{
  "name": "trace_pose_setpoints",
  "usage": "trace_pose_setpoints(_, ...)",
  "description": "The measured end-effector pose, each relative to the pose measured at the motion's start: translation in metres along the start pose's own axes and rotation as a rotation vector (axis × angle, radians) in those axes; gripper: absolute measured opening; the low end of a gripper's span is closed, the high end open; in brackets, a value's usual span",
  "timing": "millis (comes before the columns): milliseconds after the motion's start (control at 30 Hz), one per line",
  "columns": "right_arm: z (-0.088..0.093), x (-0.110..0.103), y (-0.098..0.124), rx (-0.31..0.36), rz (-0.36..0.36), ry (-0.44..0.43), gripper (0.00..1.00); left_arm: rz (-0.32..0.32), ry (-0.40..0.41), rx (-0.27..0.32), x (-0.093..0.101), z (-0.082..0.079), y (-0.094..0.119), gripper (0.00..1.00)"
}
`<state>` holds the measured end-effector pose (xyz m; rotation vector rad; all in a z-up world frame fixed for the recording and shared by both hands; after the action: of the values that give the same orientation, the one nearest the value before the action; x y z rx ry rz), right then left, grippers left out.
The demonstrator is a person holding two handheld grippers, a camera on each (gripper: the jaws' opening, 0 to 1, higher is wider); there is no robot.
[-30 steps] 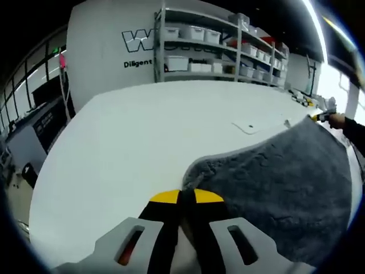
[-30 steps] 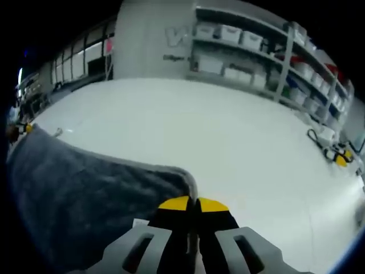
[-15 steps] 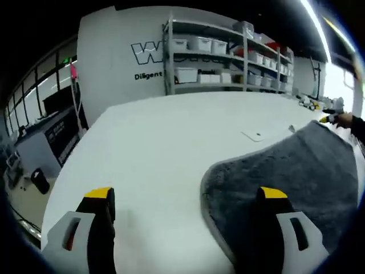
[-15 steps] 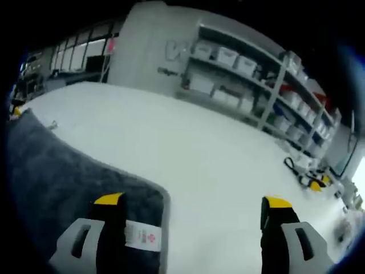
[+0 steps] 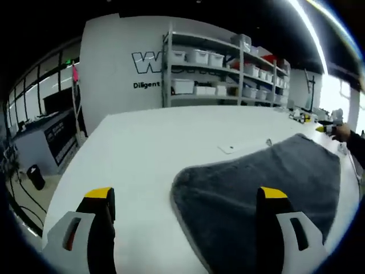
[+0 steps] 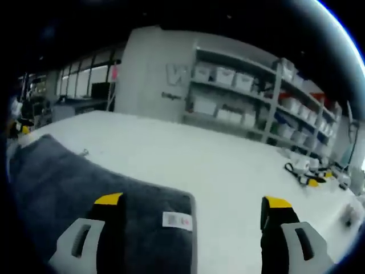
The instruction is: Open the folded towel by lifting each exposed corner and separating the folded layers until the towel lies flat within the target outline without major curled edges
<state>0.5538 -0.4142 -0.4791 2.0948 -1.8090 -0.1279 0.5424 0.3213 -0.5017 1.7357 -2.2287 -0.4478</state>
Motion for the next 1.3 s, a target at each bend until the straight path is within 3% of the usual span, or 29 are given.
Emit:
trace_pose_setpoints(200, 0.003, -0.018, 0.043, 0.047, -0.05, -0.001, 1.0, -0.007, -0.017, 0.031, 0.016, 0.01, 0.036, 1.0)
trace_pose_setpoints(300, 0.005, -0.036, 0.061, 0.058, -0.091, 0.024, 1.0, 0.017, 0.021, 0.081, 0.025, 0.011, 0.05, 1.0)
trace_pose_setpoints(400, 0.003, -0.047, 0.075, 0.083, -0.094, 0.045, 1.0, 0.039, 0.028, 0.094, 0.037, 0.016, 0.064, 1.0)
trace_pose_setpoints(733, -0.002, -0.054, 0.123, 0.155, -0.098, 0.027, 1.0, 0.045, -0.033, 0.104, 0.069, 0.023, 0.112, 1.0)
trace_pose_setpoints(933, 0.009, -0.055, 0.145, 0.156, -0.081, 0.034, 0.99, 0.047, 0.006, 0.129, 0.087, 0.026, 0.143, 1.0)
trace_pose_setpoints(1067, 0.017, -0.055, 0.161, 0.156, -0.081, 0.009, 0.99, 0.051, -0.009, 0.127, 0.104, 0.031, 0.16, 1.0)
trace_pose_setpoints(1300, 0.034, -0.072, 0.178, 0.155, -0.106, -0.041, 0.99, 0.081, -0.024, 0.151, 0.122, 0.038, 0.182, 1.0)
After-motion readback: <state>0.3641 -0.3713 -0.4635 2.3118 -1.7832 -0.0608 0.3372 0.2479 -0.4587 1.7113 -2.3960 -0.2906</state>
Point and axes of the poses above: the point that each gripper's makers call its tool centre point, and the gripper's own axes: y roughly backward along the fingers, x roughly to its right, z roughly out of its underside, the point moved 8 cm from there along y, roughly backward along the fingers, and after that the axes turned 2 degrees about -z, right-handed, at the moved point
